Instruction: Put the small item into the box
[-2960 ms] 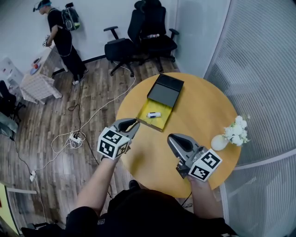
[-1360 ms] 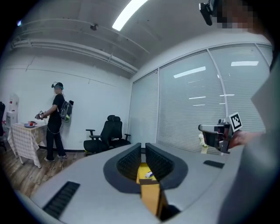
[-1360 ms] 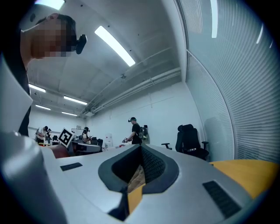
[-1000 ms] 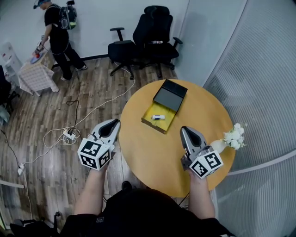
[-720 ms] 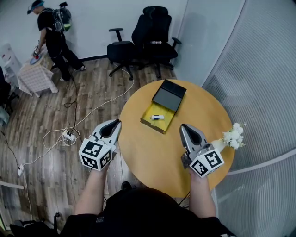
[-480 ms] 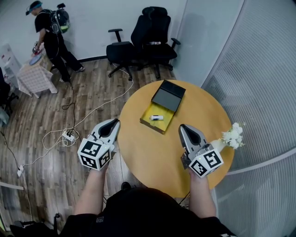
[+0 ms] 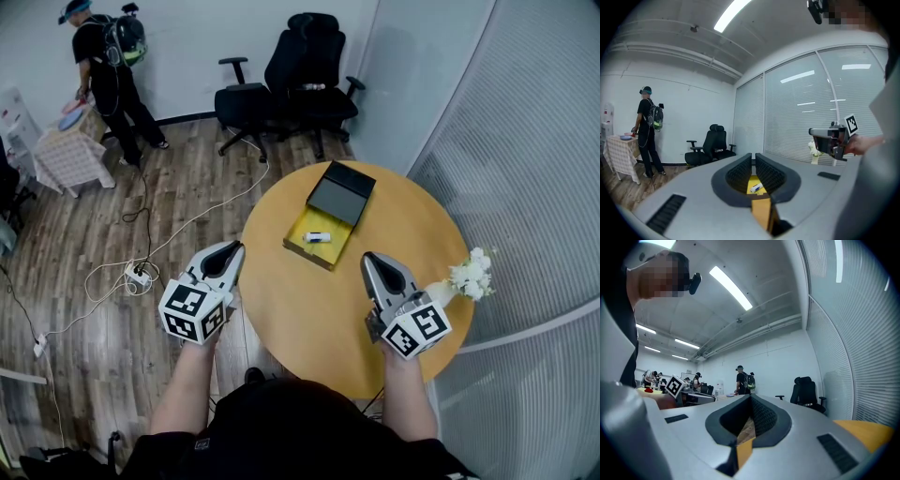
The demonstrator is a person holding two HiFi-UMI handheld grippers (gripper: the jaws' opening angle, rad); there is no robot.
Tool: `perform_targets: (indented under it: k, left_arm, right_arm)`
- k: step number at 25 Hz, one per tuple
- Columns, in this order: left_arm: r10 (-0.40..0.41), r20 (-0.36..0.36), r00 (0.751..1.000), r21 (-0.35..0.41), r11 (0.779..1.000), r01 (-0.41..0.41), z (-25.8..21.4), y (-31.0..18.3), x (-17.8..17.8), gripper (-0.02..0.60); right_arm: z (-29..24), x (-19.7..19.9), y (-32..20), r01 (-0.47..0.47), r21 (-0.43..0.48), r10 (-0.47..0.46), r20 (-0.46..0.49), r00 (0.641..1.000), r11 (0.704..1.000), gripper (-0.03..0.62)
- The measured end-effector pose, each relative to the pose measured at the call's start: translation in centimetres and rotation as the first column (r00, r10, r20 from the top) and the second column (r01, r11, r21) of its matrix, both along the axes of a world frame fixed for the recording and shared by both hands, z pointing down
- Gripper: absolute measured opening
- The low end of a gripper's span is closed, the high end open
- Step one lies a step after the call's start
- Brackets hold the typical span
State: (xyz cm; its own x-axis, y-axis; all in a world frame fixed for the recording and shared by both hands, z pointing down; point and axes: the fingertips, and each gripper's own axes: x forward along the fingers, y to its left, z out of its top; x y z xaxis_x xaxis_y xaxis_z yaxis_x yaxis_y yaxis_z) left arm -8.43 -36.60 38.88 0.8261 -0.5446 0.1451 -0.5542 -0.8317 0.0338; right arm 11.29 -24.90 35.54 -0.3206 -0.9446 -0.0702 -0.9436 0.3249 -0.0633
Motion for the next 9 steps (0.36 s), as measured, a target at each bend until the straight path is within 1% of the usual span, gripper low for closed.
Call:
perform_targets:
  k: [9]
  left_arm:
    - [0.003,0.002,1.000,-0.005,1.000,-0.003,0.00,0.42,-0.20,0.034]
  right_arm:
    - [-0.29,-0.58,0.24,0.007,0.002,-0.007,0.000,1.000,1.000,0.035]
